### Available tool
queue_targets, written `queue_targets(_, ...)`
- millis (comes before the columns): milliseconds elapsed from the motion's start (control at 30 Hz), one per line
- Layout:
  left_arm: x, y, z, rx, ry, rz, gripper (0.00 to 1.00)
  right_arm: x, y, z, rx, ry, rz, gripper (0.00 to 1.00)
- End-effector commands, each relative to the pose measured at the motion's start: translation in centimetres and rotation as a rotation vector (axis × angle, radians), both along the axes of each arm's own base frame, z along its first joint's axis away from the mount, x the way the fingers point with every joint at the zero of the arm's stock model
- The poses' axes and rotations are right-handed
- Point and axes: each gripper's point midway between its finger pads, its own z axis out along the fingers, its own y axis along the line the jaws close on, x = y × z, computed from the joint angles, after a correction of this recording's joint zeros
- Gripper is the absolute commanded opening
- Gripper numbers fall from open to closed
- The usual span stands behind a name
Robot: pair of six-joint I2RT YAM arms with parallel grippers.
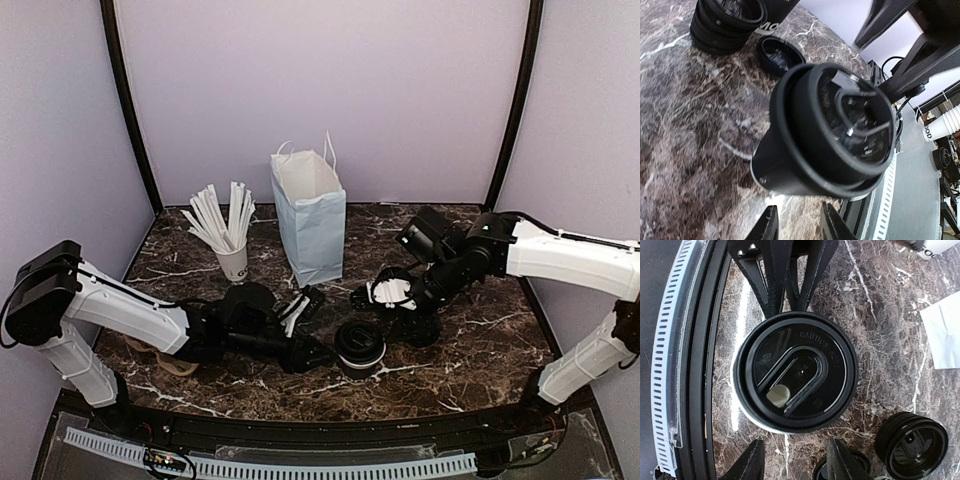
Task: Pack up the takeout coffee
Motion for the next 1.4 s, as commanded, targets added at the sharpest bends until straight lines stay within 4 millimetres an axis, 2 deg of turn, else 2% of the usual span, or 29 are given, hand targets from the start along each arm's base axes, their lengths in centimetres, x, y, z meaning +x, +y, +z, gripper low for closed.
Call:
queue_targets(0,-0.7,1.5,-0.4,0.036,0.021,0.01,0.3,-0.3,-0.9,1.3,0.018,-0.03,-0.003,0.44)
queue_targets(133,-1.3,3.1,-0.9,0.086,0.024,0.013,0.33,-0.5,-1.5,1.2,0.023,-0.032,-0.008,0.45)
queue_targets(233,-1.0,4.0,-0.2,0.111,-0.003,0.039,0.37,-0.7,-1.7,0.8,0.034,-0.035,-0.017,0.48)
queue_targets(367,0.4,4.2,2.7,0.074,-0.042,0.105,0.45,-0.7,-2.1,-0.1,0.059,-0.05,-0.051,0.56)
queue_targets(567,2.9,1.9,7.4,-0.06,-0.064,0.163,0.56,0.3,-2.6,-1.1,0.113,-0.072,-0.145,0.63)
queue_targets(733,4.4,-0.4,6.9,-0.058,-0.035,0.177,0.57,1.6,-2.9,-0.6,0.245,-0.062,-0.254,0.69)
queue_targets(967,4.6,-2.7,5.8,-0.082,0.014,0.139,0.58,0.3,-3.0,-2.4,0.266,-0.002,-0.233,0.73)
queue_targets(1067,4.4,-3.2,5.5,-0.088,0.035,0.122,0.6,0.5,-2.6,-2.5,0.269,0.013,-0.23,0.73)
queue_targets(1367,3.9,-3.6,4.7,-0.09,0.065,0.095,0.57,0.9,-1.7,-3.4,0.258,0.058,-0.243,0.73)
